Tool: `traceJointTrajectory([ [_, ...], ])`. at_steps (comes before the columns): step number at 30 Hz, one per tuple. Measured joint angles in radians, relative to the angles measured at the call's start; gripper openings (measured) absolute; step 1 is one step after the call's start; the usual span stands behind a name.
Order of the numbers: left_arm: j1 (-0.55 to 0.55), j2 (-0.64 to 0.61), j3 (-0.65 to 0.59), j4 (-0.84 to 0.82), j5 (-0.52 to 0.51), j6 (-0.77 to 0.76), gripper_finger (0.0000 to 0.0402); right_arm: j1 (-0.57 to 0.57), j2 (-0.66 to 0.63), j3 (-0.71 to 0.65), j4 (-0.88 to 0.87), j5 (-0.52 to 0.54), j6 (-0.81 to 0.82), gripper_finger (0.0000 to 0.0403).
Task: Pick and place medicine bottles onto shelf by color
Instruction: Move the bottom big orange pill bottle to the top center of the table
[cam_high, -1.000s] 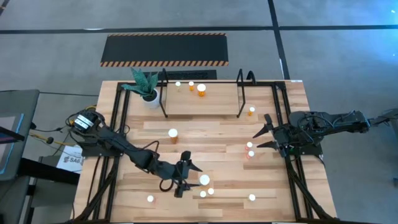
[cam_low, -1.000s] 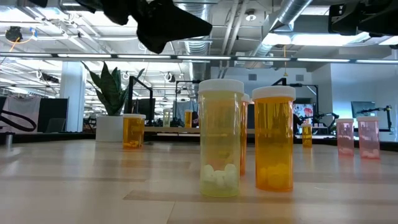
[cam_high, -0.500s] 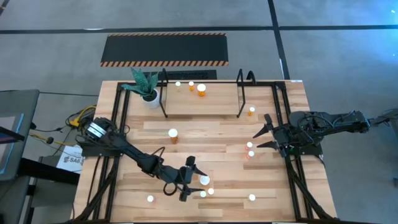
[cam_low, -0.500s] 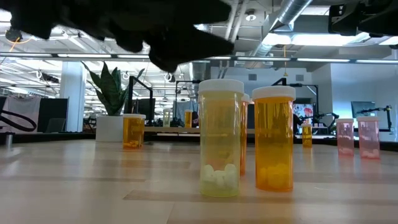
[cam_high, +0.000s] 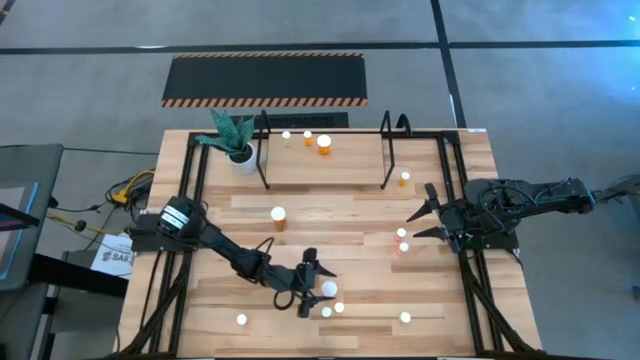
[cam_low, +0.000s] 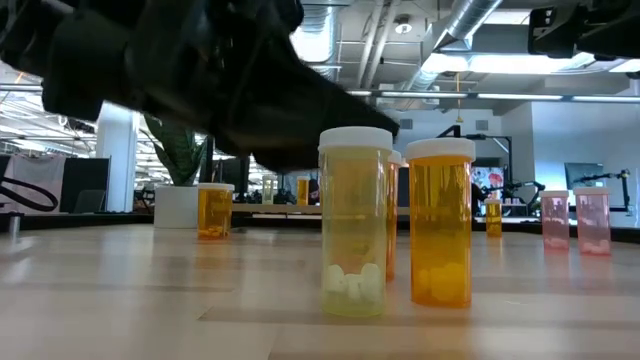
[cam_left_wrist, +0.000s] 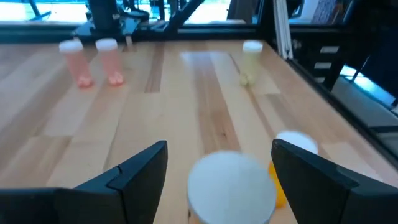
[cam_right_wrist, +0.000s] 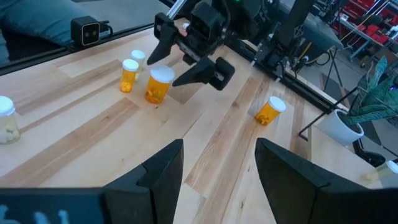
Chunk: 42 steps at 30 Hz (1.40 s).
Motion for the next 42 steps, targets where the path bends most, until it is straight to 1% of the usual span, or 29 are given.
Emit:
traceJointTrajectory([
  [5, 0.002, 0.047, 0.032, 0.004, -0.014, -0.013, 0.0276, 0.0, 0.0, 0.0, -0.009, 0.0, 0.0, 0.0223],
  [11, 0.002, 0.048, 0.044, -0.014, -0.027, -0.017, 0.0269, 0.0, 0.0, 0.0, -0.009, 0.0, 0.0, 0.0223],
  [14, 0.002, 0.048, 0.044, -0.031, -0.035, -0.039, 0.0254, 0.0, 0.0, 0.0, -0.009, 0.0, 0.0, 0.0223],
  [22, 0.003, 0.048, 0.044, -0.059, -0.054, -0.053, 0.02, 0.0, 0.0, 0.0, -0.009, 0.0, 0.0, 0.0223],
  [25, 0.005, 0.048, 0.044, -0.059, -0.059, -0.053, 0.0188, 0.0, 0.0, 0.0, -0.009, 0.0, 0.0, 0.0223],
  [30, 0.016, 0.048, 0.047, -0.059, -0.112, -0.082, 0.0189, 0.0, 0.0, 0.0, -0.009, 0.0, 0.0, 0.0223],
  [33, 0.036, 0.048, 0.047, -0.059, -0.168, -0.109, 0.0196, 0.0, 0.0, 0.0, -0.009, 0.0, 0.0, 0.0223],
  [38, 0.086, 0.047, 0.047, -0.079, -0.265, -0.168, 0.02, 0.0, 0.0, 0.0, -0.009, 0.0, 0.0, 0.0223],
  [42, 0.138, 0.045, 0.05, -0.142, -0.33, -0.211, 0.02, 0.0, 0.0, 0.0, -0.009, 0.0, 0.0, 0.0223],
])
